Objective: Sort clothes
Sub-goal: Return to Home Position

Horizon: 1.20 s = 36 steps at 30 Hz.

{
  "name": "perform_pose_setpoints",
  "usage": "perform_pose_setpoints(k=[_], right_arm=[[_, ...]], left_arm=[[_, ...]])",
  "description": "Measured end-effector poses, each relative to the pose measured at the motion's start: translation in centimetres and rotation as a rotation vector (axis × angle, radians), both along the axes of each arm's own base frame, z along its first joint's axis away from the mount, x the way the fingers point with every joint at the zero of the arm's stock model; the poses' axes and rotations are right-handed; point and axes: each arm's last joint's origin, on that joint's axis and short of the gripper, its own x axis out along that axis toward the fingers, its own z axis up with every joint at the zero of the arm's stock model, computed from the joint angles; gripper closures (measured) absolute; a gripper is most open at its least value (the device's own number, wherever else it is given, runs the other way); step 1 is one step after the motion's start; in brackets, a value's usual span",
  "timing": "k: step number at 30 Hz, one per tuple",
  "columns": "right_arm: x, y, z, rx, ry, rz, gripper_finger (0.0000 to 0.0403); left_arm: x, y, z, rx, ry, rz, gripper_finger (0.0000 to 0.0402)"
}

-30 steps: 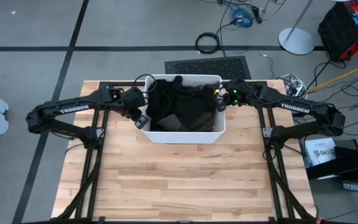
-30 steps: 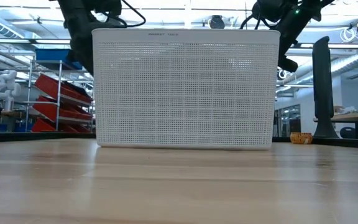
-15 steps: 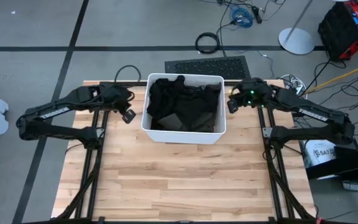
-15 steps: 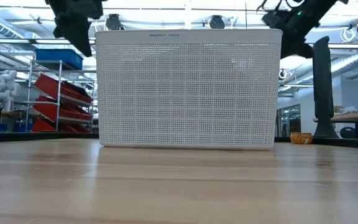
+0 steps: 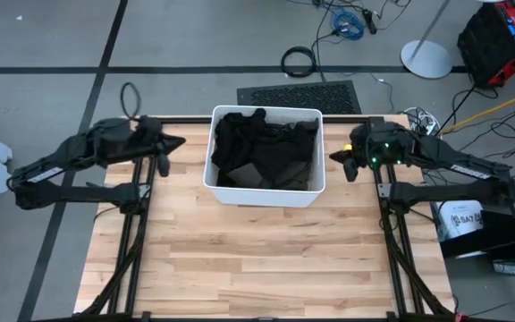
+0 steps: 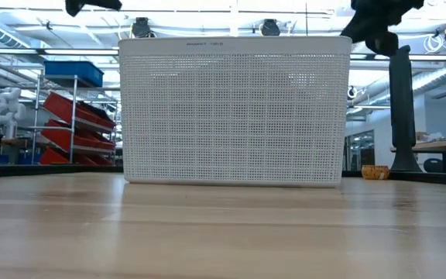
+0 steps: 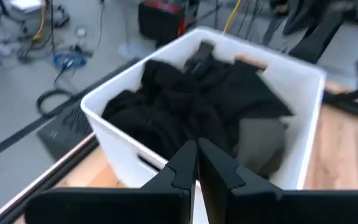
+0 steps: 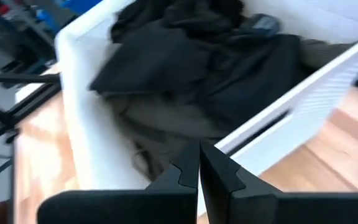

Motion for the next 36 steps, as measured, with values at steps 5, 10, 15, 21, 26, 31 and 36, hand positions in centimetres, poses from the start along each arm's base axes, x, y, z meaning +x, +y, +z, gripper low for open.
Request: perform_pose_setpoints(k=[5, 10, 15, 21, 26, 31, 36], right_arm=[[0.4, 1.6, 0.4, -0.004, -0.047, 0.105, 0.0403], [1.2, 3.8, 1.5, -0.058, -0.161, 0.221, 0.0403], [1.4, 6.3, 1.9, -0.153, -0.237, 0.258, 0.0403], [1.3, 8.5, -1.0, -0.17, -0.298, 0.32, 0.0403], [0.5, 9.2, -4.4, -0.136, -0.393, 0.468, 0.0403], [-1.0, 9.1, -6.3, -0.141, -0.577, 0.608, 0.0403], [-3.0, 7.9, -7.4, -0.198, -0.616, 0.496, 0.0403]], left_arm=[[-1.2, -0.9, -1.2, -0.016, -0.048, -0.037, 0.0378], [-1.6, -1.4, -3.8, -0.05, -0.079, -0.059, 0.0378], [-1.6, -1.8, -5.4, -0.018, -0.241, -0.108, 0.0378], [-1.9, -2.3, -6.6, 0.04, -0.438, -0.163, 0.0378], [-2.6, -2.4, -7.7, 0.047, -0.469, -0.171, 0.0378], [-3.4, -2.5, -8.3, 0.055, -0.495, -0.171, 0.0378], [-4.4, -2.5, -8.5, 0.083, -0.534, -0.158, 0.0378]])
